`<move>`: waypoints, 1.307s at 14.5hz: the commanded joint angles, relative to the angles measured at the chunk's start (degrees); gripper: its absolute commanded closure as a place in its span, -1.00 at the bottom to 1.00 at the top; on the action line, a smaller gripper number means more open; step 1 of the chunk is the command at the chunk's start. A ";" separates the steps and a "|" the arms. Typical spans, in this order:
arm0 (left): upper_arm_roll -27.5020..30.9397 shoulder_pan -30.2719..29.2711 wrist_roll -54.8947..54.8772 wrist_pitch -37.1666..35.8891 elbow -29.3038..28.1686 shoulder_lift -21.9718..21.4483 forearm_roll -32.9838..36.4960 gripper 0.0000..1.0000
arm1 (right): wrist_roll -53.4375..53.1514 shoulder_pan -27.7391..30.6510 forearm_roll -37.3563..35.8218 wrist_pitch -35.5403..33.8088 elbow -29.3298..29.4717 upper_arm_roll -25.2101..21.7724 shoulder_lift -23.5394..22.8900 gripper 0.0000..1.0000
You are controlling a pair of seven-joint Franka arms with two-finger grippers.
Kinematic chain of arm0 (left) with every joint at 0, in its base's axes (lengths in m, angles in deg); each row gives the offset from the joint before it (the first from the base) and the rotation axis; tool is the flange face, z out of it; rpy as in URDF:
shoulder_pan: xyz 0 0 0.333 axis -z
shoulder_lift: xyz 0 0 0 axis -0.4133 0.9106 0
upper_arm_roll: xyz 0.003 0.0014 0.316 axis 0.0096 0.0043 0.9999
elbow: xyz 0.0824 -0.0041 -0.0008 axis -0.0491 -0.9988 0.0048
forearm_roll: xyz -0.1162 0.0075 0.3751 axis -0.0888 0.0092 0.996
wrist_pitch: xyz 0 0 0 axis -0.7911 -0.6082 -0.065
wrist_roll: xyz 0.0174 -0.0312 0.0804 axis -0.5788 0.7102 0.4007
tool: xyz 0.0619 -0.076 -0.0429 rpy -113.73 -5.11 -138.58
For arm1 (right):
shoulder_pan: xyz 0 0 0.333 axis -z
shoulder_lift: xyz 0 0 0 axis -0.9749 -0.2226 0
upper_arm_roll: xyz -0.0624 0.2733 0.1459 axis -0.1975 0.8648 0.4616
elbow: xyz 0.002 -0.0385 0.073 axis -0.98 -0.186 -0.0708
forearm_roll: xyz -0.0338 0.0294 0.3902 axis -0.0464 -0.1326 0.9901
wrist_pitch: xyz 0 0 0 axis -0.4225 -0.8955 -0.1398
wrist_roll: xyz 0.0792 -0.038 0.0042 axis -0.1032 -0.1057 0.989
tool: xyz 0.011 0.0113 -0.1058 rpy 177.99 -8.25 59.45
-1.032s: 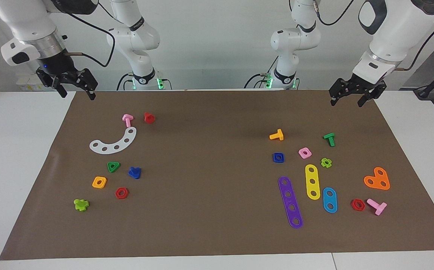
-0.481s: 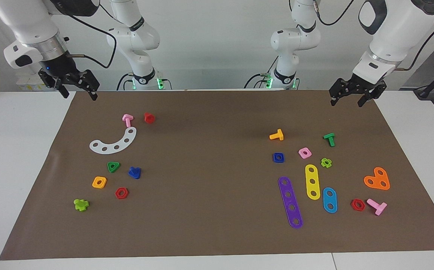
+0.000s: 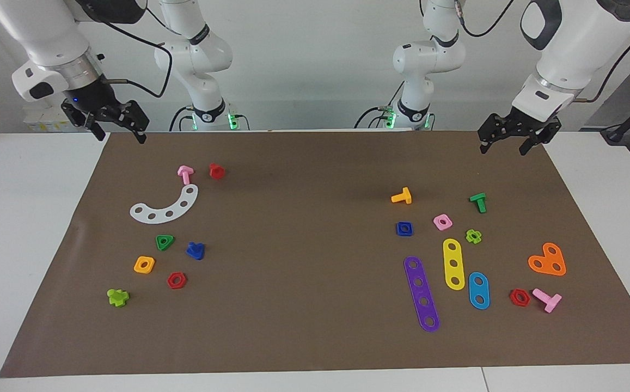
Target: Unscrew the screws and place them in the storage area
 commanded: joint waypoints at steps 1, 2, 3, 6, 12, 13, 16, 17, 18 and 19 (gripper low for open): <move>-0.31 -1.00 -0.18 -0.09 -0.37 -1.12 -0.56 -1.00 | 1.66 -0.59 -0.80 -0.83 -0.21 -0.61 0.36 -1.00; -0.31 -1.00 -0.18 -0.09 -0.28 -1.04 -0.48 -1.00 | 1.66 -0.68 -0.80 -1.36 -0.21 -0.61 0.36 -1.00; -0.05 -1.00 -0.18 -0.09 -0.19 -1.04 -0.48 -1.00 | 1.66 -0.94 -0.80 -1.45 -0.21 -0.61 0.36 -1.00; -0.05 -1.09 -0.18 0.61 -0.28 -1.04 -0.39 -1.00 | 1.66 -1.12 -0.89 -2.24 -0.13 -0.70 0.53 -1.00; 0.04 -1.09 -0.18 1.49 -0.46 -1.04 -0.04 -1.00 | 3.51 -1.20 -3.00 -0.75 0.40 -0.52 0.27 -1.00; 0.04 -1.09 -0.18 1.67 -0.63 -1.12 -0.04 -1.00 | 3.33 -1.20 -2.31 -0.83 0.40 -0.52 0.27 -1.00; 0.04 -1.09 -0.26 1.67 -0.98 -1.30 -0.04 -1.00 | 3.24 -1.38 -2.30 -1.18 0.49 -0.44 0.27 -1.00; -0.05 -1.09 -0.26 1.76 -0.98 -1.30 -0.04 -1.00 | 3.24 -1.38 -2.21 -1.18 0.49 -0.52 0.27 -1.00; -0.05 -1.09 -0.26 1.76 -0.98 -1.30 -0.04 -1.00 | 3.24 -1.29 -2.21 -1.18 0.49 -0.52 0.36 -1.00; -0.05 -1.09 -0.26 1.76 -0.98 -1.30 -0.04 -1.00 | 3.24 -1.29 -2.21 -1.18 0.49 -0.52 0.36 -1.00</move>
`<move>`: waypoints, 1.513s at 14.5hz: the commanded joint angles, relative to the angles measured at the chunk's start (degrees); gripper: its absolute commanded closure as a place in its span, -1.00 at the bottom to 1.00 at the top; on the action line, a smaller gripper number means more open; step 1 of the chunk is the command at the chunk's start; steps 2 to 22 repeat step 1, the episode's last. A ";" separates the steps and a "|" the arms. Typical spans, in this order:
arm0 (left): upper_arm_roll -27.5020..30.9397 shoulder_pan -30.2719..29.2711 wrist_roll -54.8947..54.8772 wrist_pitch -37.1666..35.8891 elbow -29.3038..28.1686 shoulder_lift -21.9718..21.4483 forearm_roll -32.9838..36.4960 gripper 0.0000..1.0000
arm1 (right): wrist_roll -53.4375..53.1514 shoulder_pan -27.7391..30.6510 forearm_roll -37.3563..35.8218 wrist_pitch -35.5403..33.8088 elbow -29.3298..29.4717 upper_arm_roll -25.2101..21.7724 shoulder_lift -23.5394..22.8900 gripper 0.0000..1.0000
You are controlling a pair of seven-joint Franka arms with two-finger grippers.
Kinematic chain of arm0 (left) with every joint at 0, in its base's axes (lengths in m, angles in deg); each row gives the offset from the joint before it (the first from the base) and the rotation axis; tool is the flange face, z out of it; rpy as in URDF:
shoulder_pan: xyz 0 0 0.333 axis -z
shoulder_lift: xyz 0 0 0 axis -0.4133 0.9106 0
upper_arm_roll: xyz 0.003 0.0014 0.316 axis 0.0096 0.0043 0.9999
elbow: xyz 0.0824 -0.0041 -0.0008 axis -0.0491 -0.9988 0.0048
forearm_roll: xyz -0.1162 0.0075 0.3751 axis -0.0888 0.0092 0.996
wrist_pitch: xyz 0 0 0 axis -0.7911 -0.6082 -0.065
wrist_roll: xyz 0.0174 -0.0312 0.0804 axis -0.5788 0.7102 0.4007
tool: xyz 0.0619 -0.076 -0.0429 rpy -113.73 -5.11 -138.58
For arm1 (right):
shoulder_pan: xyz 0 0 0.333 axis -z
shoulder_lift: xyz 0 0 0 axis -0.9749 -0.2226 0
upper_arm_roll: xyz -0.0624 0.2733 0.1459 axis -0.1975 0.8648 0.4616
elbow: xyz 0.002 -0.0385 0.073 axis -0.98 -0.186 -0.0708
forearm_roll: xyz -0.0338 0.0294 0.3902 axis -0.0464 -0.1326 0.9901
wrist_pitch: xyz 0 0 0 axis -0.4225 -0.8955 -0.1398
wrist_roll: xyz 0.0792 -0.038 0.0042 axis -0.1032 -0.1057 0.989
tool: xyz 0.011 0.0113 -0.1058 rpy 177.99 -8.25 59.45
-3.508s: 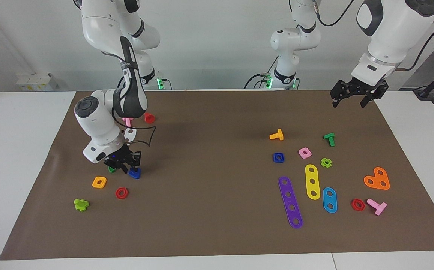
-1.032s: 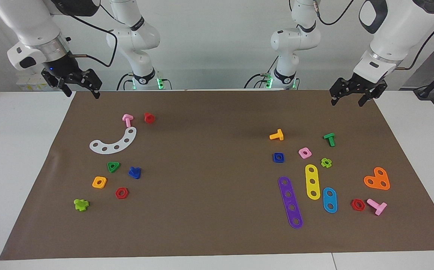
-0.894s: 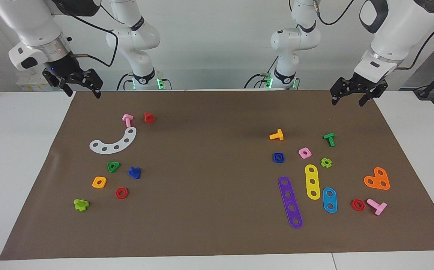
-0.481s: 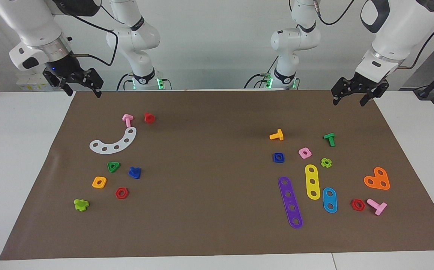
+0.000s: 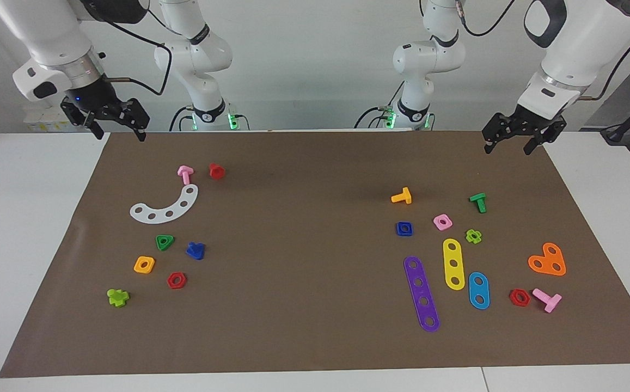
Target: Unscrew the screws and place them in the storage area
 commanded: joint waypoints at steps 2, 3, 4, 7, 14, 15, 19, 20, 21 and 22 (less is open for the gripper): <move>-0.27 -0.71 -0.28 0.94 -1.05 -1.16 -0.04 -1.00 | 1.10 -0.09 -0.58 -0.09 0.10 -0.20 0.31 -1.00; -0.27 -0.71 -0.28 0.94 -1.05 -1.16 -0.04 -1.00 | 1.10 -0.09 -0.58 -0.09 0.10 -0.20 0.31 -1.00; -0.27 -0.71 -0.28 0.94 -1.05 -1.16 -0.04 -1.00 | 1.10 -0.09 -0.58 -0.09 0.10 -0.20 0.31 -1.00; -0.27 -0.71 -0.28 0.94 -1.05 -1.16 -0.04 -1.00 | 1.10 -0.09 -0.58 -0.09 0.10 -0.20 0.31 -1.00; -0.27 -0.71 -0.28 0.94 -1.05 -1.16 -0.04 -1.00 | 1.10 -0.09 -0.58 -0.09 0.10 -0.20 0.31 -1.00; -0.27 -0.71 -0.28 0.94 -1.05 -1.16 -0.04 -1.00 | 1.10 -0.09 -0.58 -0.09 0.10 -0.20 0.31 -1.00; -0.27 -0.71 -0.28 0.94 -1.05 -1.16 -0.04 -1.00 | 1.10 -0.09 -0.58 -0.09 0.10 -0.20 0.31 -1.00; -0.27 -0.71 -0.28 0.94 -1.05 -1.16 -0.04 -1.00 | 1.10 -0.09 -0.58 -0.09 0.10 -0.20 0.31 -1.00; -0.27 -0.71 -0.28 0.94 -1.05 -1.16 -0.04 -1.00 | 1.10 -0.09 -0.58 -0.09 0.10 -0.20 0.31 -1.00; -0.27 -0.71 -0.28 0.94 -1.05 -1.16 -0.04 -1.00 | 1.10 -0.09 -0.58 -0.09 0.10 -0.20 0.31 -1.00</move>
